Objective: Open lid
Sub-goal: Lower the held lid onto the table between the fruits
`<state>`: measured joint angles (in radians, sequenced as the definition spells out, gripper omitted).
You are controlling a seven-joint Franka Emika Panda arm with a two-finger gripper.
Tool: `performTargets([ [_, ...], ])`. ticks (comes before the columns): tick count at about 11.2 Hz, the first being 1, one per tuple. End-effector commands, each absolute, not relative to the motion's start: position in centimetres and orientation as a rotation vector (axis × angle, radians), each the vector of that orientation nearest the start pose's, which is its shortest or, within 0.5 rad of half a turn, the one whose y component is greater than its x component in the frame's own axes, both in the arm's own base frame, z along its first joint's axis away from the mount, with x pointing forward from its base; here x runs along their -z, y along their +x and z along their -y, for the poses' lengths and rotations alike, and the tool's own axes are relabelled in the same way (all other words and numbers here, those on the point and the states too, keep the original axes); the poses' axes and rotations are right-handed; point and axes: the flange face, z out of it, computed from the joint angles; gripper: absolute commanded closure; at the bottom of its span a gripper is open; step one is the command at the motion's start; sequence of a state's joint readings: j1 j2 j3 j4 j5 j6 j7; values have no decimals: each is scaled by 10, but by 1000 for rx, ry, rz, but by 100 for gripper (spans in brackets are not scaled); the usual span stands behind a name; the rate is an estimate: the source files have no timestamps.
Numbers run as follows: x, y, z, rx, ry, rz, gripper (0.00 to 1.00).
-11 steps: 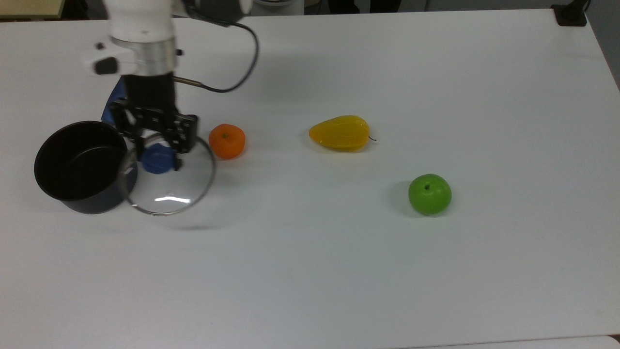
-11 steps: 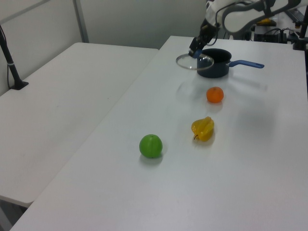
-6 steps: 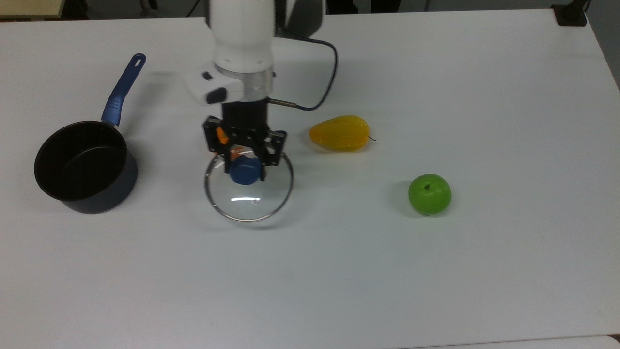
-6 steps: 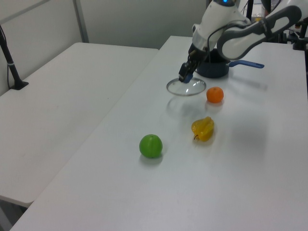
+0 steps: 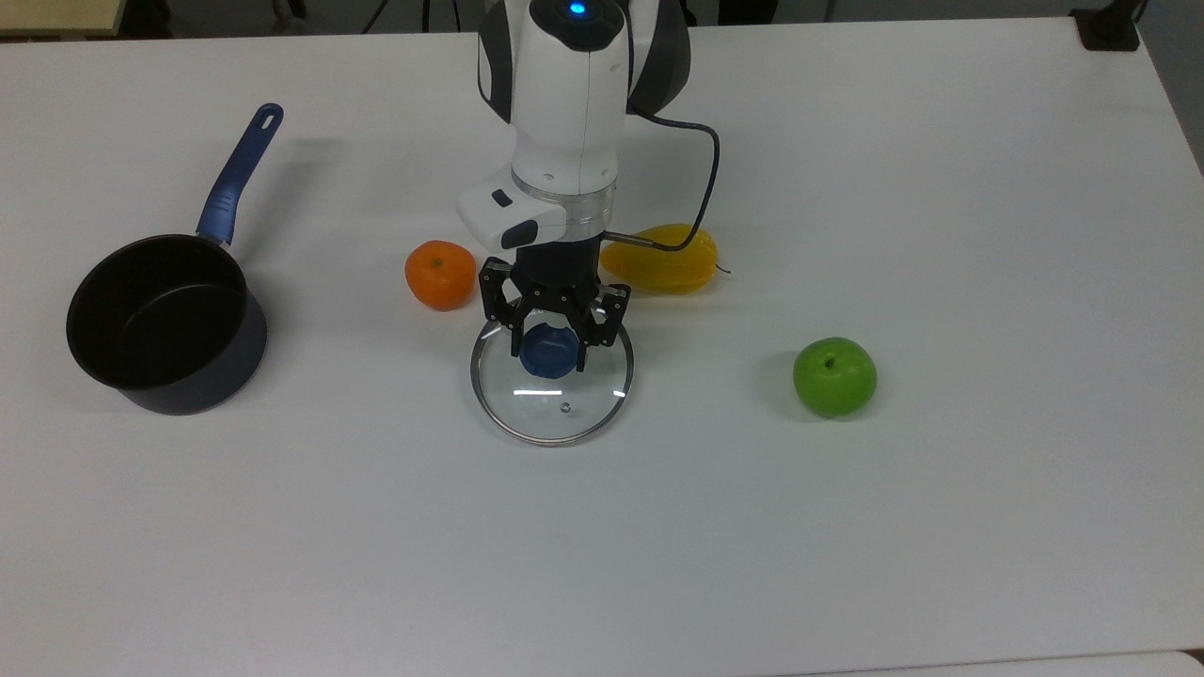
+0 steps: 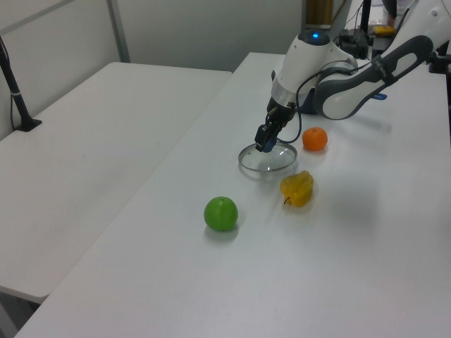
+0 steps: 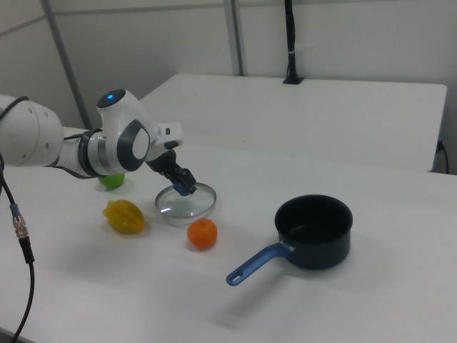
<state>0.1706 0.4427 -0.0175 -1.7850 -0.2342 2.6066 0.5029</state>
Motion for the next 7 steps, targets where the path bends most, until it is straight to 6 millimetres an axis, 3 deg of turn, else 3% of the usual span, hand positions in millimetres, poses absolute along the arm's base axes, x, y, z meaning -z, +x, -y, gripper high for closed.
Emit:
performTargets([
  [1,-348,679,-118,700,-3078,-271,41],
  [2,-346,680,-120,714,-3068,-264,35],
  [6,-339,679,-128,700,-3072,-245,34],
  [7,-338,678,-129,696,-3074,-240,30],
])
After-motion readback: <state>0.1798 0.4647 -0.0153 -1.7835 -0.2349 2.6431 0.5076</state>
